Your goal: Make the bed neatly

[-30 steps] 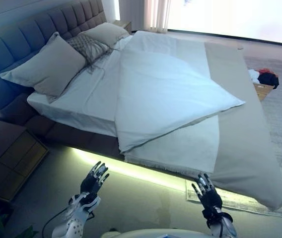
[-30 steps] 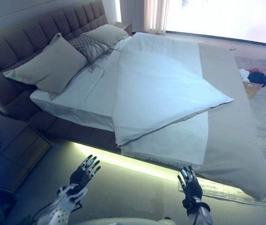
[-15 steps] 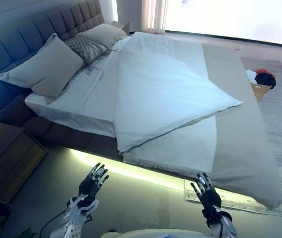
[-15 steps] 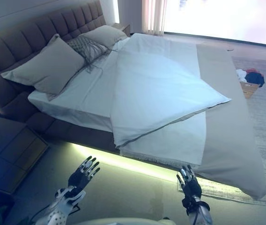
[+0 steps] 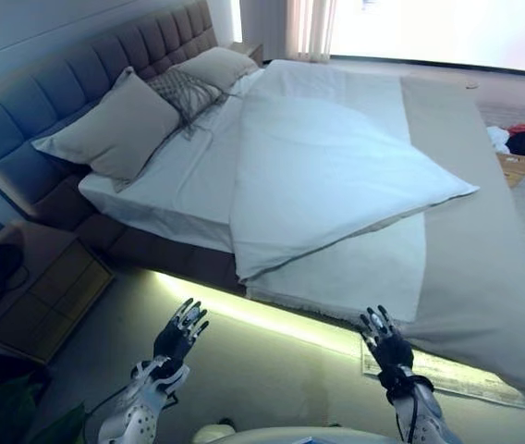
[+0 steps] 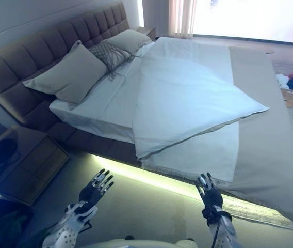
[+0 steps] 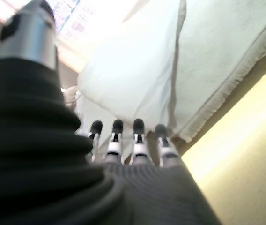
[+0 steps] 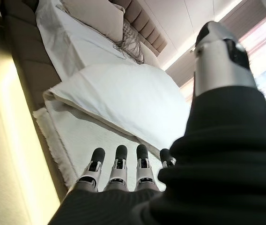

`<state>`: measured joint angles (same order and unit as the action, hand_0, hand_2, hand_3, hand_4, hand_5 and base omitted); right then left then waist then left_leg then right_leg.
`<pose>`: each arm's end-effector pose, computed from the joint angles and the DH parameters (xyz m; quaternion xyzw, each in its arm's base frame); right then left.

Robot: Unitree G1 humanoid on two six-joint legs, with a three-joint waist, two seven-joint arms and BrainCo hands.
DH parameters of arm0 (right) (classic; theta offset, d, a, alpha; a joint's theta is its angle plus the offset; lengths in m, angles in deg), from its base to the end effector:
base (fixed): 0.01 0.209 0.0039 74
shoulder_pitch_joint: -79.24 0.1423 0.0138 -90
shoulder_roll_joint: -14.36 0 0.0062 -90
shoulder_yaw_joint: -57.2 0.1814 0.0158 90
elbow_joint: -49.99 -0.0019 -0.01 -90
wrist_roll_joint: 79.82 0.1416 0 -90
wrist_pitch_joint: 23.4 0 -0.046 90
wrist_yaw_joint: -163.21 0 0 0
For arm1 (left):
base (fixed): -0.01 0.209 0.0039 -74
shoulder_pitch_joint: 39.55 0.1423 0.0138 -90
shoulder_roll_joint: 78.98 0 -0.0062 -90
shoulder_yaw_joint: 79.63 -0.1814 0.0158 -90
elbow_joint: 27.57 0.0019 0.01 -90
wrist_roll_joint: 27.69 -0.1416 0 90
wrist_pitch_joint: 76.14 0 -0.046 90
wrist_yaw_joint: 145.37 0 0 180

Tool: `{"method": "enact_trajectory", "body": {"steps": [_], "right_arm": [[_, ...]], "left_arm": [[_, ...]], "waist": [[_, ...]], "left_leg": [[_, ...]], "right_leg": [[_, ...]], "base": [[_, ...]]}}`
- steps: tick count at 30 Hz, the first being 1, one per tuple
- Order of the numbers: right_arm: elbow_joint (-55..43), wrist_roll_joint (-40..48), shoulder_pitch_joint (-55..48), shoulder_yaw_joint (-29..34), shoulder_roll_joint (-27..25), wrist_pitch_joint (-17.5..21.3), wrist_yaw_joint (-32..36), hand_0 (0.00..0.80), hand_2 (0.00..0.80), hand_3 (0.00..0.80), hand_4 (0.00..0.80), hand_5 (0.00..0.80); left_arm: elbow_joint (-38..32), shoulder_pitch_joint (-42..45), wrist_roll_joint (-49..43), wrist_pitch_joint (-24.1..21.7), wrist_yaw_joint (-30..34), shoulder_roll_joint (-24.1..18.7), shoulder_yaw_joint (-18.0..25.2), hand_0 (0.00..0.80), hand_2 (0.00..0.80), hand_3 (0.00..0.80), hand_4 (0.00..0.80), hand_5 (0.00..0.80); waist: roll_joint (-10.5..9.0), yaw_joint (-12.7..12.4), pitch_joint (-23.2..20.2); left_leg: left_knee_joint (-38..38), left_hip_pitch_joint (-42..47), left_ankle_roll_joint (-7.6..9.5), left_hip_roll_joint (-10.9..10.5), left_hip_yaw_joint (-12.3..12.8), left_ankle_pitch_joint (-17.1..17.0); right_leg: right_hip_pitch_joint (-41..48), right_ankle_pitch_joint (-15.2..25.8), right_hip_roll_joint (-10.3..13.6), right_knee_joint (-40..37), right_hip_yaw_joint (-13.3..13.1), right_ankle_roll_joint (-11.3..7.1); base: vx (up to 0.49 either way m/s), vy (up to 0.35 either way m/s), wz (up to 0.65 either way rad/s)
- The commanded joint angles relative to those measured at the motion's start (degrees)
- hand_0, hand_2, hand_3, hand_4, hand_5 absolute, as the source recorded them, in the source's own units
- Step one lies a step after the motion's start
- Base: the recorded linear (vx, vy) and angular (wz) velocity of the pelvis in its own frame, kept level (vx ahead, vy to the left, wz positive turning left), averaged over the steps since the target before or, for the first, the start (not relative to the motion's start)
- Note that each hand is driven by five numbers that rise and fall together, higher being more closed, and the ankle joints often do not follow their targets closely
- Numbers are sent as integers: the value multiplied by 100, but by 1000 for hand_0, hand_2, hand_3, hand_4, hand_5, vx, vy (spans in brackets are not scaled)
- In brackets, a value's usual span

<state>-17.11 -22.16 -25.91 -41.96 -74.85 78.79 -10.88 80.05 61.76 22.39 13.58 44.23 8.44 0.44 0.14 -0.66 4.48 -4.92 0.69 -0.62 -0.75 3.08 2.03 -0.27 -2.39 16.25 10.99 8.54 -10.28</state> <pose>0.1114 -0.2062 -0.0553 0.3313 0.1957 -0.1182 0.9154 0.1379 0.2048 -0.0384 -0.2767 0.2320 -0.0122 0.9325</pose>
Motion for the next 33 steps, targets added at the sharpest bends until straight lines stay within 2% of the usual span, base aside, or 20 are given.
{"method": "enact_trajectory", "body": {"steps": [1,2,4,8,9,11,14,16,17,19,20,22,24,25,27,28,30,31,33], "right_arm": [[-511,174,68,92,102,396,115,0,0,0,0,0],[-539,144,-26,113,122,395,193,0,0,0,0,0],[-580,115,-142,133,126,390,277,0,0,0,0,0],[-417,133,-66,251,151,337,408,0,0,0,0,0],[-329,141,67,268,128,299,393,0,0,0,0,0],[-212,104,293,269,103,193,315,0,0,0,0,0],[-209,6,302,250,132,68,314,0,0,0,0,0],[-216,-39,154,236,150,28,401,0,0,0,0,0],[-197,-37,94,251,136,9,451,0,0,0,0,0],[-182,-26,-27,275,91,25,451,0,0,0,0,0],[-193,-16,-65,287,48,3,405,0,0,0,0,0],[-326,-6,-130,327,-73,-100,356,0,0,0,0,0],[-369,126,-137,304,-227,-153,447,0,0,0,0,0],[-315,116,-97,295,-283,-153,451,0,0,0,0,0],[-172,133,46,257,-411,-171,434,0,0,0,0,0],[-116,153,115,232,-450,-169,433,0,0,0,0,0],[-24,209,167,221,-480,-107,449,0,0,0,0,0],[-27,259,159,229,-479,-79,470,0,0,0,0,0],[-52,373,112,256,-464,-26,527,0,0,0,0,0]], "left_arm": [[-16,-237,-300,-259,162,-289,255,0,0,0,0,0],[23,-273,-272,-235,181,-304,308,0,0,0,0,0],[-48,-260,-240,-152,197,-324,417,0,0,0,0,0],[-26,-323,-188,-74,101,-356,508,0,0,0,0,0],[-16,-389,-180,-60,69,-350,484,0,0,0,0,0],[-58,-405,-178,13,31,-347,520,0,0,0,0,0],[-134,-290,-172,151,-5,-364,675,0,0,0,0,0],[-101,-179,-199,136,7,-330,734,0,0,0,0,0],[-84,-105,-229,92,50,-294,743,0,0,0,0,0],[-144,27,-235,95,119,-268,738,0,0,0,0,0],[-218,142,-198,131,154,-268,754,0,0,0,0,0],[-300,355,-66,200,347,-293,805,0,0,0,0,0],[-425,459,-121,113,447,-253,684,0,0,0,0,0],[-412,450,-59,31,483,-229,596,0,0,0,0,0],[-411,386,133,-31,464,-146,473,0,0,0,0,0],[-418,341,232,-22,450,-98,428,0,0,0,0,0],[-377,267,283,-20,520,-42,322,0,0,0,0,0],[-347,236,210,-71,556,-24,253,0,0,0,0,0],[-321,153,115,-140,554,-36,124,0,0,0,0,0]], "waist": [[246,-41,61],[282,18,135],[260,68,175],[-76,255,229],[-150,307,232],[-113,345,254],[-117,342,243],[-226,383,253],[-260,395,231],[-302,431,165],[-306,427,124],[-244,435,37],[-230,415,-29],[-236,419,-52],[-284,389,-54],[-330,369,-27],[-392,340,61],[-406,323,108],[-346,292,182]], "left_leg": [[-70,78,517,-246,-109,70],[-100,139,556,-294,-47,116],[-140,208,542,-359,19,185],[-185,529,333,-577,-84,586],[-220,604,267,-586,-130,730],[-319,741,208,-453,-153,968],[-436,869,261,-358,-124,1172],[-601,954,337,-361,-144,1354],[-673,981,333,-322,-150,1393],[-817,1025,250,-196,-224,1440],[-862,1081,183,-56,-244,1369],[-986,1150,-63,336,-332,821],[-1388,1009,-269,679,-389,79],[-1610,951,-295,771,-361,-133],[-2422,638,-299,804,-340,-522],[-2847,400,-276,762,-295,-624],[-3258,-109,-242,881,-75,-717],[-3189,-268,-214,937,-8,-700],[-2535,-328,-237,1041,138,-835]], "right_leg": [[-920,1031,-249,2615,-171,323],[-1169,1182,-195,2902,-95,306],[-1332,1322,-104,2747,-15,257],[-1224,1882,206,376,-37,44],[-1252,1955,286,-402,-66,-15],[-1204,2141,247,-1441,13,-127],[-1480,2183,147,-1598,106,-193],[-1422,2243,102,-1444,111,-197],[-1324,2156,40,-1354,92,-205],[-1268,2051,-57,-1177,-119,-215],[-1233,1977,-110,-995,-179,-205],[-1170,1672,-325,-648,-256,-105],[-963,1340,-583,-599,-205,160],[-875,1230,-668,-609,-173,278],[-680,994,-811,-597,-92,540],[-587,889,-864,-582,-91,648],[-435,739,-971,-523,-82,814],[-393,704,-1005,-499,-58,824],[-249,562,-1148,-484,5,803]], "base": [[94,246,16],[141,151,-1],[204,22,-4],[357,-249,-1],[448,-285,-9],[446,-269,-8],[401,-263,-6],[426,-301,12],[386,-300,29],[376,-327,32],[342,-358,47],[289,-359,50],[260,-369,7],[240,-347,-9],[202,-335,-8],[174,-323,-11],[156,-253,-17],[168,-168,-4],[180,-58,5]]}}
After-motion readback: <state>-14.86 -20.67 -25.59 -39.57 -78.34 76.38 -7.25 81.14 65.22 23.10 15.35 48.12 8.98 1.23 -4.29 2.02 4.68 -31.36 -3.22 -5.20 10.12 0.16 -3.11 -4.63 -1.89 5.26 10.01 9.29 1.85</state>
